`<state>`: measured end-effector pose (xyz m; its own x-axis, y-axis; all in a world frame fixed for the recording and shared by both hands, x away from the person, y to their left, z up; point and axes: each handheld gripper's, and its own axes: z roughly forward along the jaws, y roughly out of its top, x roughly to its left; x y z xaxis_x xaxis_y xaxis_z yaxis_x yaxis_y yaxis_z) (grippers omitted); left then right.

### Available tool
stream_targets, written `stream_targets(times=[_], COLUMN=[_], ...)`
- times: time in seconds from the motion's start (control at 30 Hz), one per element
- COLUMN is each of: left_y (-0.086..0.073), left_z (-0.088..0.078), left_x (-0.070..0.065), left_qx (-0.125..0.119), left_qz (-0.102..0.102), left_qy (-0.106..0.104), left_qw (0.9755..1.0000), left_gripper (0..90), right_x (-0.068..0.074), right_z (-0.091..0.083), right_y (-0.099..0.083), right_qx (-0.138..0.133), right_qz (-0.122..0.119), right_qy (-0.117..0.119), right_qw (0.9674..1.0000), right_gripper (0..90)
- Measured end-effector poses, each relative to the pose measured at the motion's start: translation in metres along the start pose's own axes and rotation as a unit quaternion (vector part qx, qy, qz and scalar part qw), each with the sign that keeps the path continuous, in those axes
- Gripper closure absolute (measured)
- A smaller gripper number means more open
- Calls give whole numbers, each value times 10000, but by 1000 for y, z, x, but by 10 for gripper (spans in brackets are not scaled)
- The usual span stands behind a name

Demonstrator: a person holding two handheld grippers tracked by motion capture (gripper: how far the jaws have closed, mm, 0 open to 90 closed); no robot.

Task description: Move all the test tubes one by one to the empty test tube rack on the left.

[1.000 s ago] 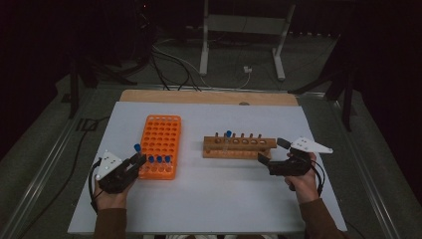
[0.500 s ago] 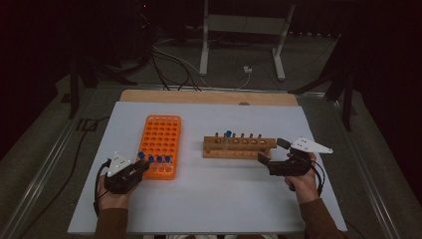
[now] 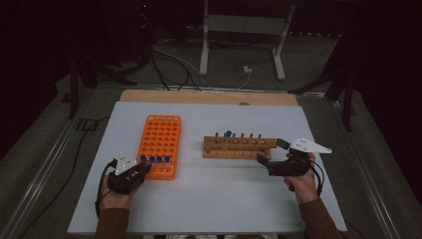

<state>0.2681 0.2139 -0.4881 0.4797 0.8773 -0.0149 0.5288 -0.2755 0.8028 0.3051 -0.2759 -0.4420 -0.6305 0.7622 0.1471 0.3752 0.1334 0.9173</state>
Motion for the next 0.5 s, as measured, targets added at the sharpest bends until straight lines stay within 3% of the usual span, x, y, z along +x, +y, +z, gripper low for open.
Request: stream_targets(times=[0.23,0.33,0.43,0.5], left_y=[-1,-1,1,1], left_z=[-4,-10,-15,-15], left_x=[1,1,2,2], left_qx=[-14,-129,-254,-202], left_qz=[-39,-71,-69,-22], left_qy=[-4,3,-33,-38], left_qw=[10000,9999,9996,9998], left_gripper=[742,714,766,780], right_x=[0,0,0,1], right_z=[1,0,1,2], right_y=[0,0,-1,-1], right_qx=[7,9,11,20], right_qz=[-1,2,-7,-13], right_qy=[4,6,8,22], right_qw=[10000,10000,10000,10000], right_gripper=[1,1,1,1])
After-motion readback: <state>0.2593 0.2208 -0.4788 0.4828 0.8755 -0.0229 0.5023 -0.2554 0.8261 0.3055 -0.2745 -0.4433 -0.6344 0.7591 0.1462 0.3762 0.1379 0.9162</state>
